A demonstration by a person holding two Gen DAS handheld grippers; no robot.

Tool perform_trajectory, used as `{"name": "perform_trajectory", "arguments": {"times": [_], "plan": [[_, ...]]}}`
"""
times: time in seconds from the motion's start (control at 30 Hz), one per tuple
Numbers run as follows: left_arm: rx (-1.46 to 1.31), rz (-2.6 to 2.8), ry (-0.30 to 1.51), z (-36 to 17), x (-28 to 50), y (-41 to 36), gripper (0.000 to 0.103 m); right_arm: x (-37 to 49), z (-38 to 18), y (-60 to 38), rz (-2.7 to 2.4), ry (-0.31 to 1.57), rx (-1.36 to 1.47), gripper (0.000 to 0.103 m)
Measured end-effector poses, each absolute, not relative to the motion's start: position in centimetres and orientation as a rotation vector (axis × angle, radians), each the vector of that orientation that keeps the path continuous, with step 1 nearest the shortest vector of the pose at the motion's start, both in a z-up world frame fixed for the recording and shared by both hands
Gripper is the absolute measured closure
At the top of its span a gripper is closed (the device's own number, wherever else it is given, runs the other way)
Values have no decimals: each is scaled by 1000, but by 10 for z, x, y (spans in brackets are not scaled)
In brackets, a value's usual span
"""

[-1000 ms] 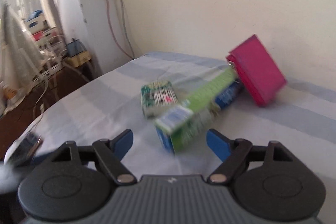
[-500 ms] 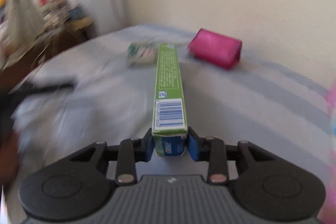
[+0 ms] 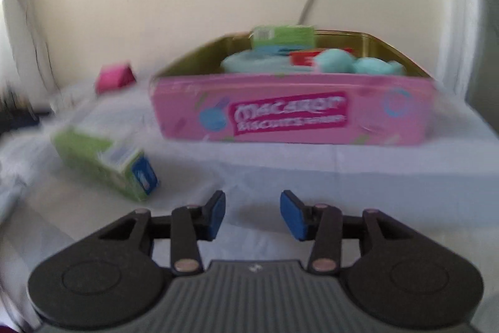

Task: Organize objects
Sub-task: 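Grasp the green toothpaste box with both grippers and lift it, then lower the toothpaste box into the tin and open both grippers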

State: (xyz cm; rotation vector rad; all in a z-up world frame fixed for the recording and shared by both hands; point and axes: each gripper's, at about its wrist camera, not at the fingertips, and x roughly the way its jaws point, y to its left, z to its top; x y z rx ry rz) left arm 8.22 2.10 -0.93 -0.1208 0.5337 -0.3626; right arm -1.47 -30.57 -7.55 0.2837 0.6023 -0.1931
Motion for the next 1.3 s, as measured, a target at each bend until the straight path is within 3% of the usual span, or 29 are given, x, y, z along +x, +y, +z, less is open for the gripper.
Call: {"name": "perform_trajectory", "arguments": {"times": [0.07, 0.27, 0.43, 0.53, 0.57, 0.7, 0.83, 0.93, 1.07, 1.3], "plan": [[-143, -382, 545, -9, 83, 16, 18, -16, -72, -298, -143, 578, 260, 50], [-147, -346, 612, -21, 90, 25, 18, 18, -75, -255, 41, 597, 140, 33], [-195, -398, 675, -33, 95, 29, 19, 50, -83, -226, 94, 641, 49, 33], [-232, -484, 708, -33, 96, 17, 34, 57, -90, -224, 120, 661, 56, 43], [-235, -510, 719, -32, 95, 10, 34, 55, -90, -226, 118, 653, 56, 51], [-173, -533, 705, -30, 84, -24, 34, 33, -92, -246, 72, 645, 75, 52], [-139, -631, 723, -32, 76, -70, 34, 0, -92, -281, -13, 633, 125, 50], [-89, -733, 730, -34, 65, -112, 34, -28, -91, -308, -107, 617, 169, 38], [-29, -803, 716, -36, 54, -155, 33, -56, -92, -334, -193, 602, 198, 32], [99, -809, 701, -42, 45, -194, 34, -75, -94, -351, -240, 575, 215, 31]]}}
